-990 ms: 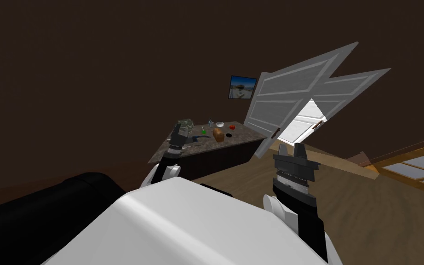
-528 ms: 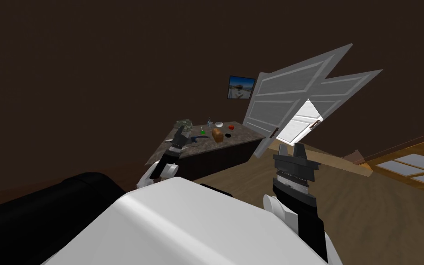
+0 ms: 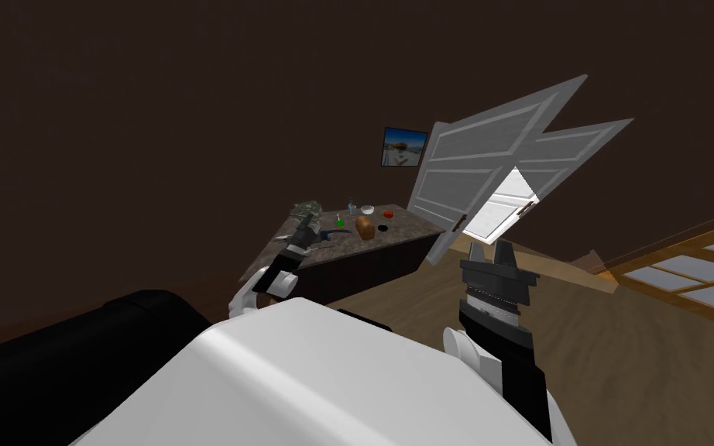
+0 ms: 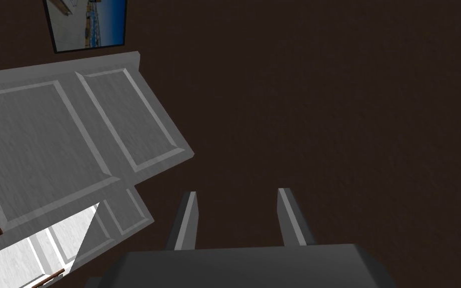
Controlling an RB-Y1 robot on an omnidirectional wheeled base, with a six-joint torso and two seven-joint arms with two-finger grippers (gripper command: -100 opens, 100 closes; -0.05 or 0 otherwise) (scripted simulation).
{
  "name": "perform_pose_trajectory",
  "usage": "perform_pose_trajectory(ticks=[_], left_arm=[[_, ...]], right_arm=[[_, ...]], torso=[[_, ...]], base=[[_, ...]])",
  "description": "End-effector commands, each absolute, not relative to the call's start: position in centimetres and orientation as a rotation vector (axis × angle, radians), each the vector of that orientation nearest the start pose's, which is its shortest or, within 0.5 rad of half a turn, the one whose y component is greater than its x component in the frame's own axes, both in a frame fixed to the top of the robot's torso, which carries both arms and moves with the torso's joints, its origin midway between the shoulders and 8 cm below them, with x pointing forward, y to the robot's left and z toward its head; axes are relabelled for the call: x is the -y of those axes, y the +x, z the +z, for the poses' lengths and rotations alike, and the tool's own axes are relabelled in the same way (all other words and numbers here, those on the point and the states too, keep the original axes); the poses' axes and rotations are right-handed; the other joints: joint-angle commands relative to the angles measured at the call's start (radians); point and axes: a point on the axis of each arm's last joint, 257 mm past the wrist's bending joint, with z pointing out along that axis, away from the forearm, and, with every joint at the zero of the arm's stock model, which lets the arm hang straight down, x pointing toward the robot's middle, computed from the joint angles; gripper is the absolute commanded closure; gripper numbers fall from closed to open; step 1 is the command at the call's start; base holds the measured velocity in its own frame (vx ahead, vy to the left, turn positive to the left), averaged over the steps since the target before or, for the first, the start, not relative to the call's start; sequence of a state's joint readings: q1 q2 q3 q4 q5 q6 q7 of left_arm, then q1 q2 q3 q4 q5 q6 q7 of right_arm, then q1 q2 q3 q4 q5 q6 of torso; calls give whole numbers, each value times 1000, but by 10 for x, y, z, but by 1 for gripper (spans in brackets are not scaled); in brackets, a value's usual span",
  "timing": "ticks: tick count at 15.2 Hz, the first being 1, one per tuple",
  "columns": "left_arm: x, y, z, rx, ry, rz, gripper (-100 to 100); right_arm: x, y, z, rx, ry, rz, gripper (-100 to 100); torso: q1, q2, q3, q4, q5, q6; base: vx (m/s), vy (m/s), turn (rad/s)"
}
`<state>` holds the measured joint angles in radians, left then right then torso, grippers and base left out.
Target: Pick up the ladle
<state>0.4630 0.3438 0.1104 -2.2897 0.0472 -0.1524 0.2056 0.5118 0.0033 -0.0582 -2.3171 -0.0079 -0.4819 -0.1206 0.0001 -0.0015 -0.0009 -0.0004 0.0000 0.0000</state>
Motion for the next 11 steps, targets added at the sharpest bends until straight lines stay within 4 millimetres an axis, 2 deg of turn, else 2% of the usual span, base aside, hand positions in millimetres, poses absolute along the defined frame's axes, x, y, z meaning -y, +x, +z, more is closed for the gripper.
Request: perform_pose_trajectory(ticks=[1, 3, 11], left_arm=[[-315, 401, -32, -1024, -823, -1269, -100], [-318, 404, -38, -1040, -849, -1253, -100], [-349, 423, -80, -1140, -1020, -1185, -100]], right_arm=[[299, 335, 35, -562, 693, 1359, 0], [299, 335, 35, -562, 693, 1359, 0], [299, 335, 35, -562, 693, 1359, 0]], torso=[[0, 0, 0, 0, 0, 0], [0, 0, 0, 0, 0, 0], [0, -1, 0, 0, 0, 0]], base=[[21, -3, -37], [19, 0, -28], [22, -3, -34]])
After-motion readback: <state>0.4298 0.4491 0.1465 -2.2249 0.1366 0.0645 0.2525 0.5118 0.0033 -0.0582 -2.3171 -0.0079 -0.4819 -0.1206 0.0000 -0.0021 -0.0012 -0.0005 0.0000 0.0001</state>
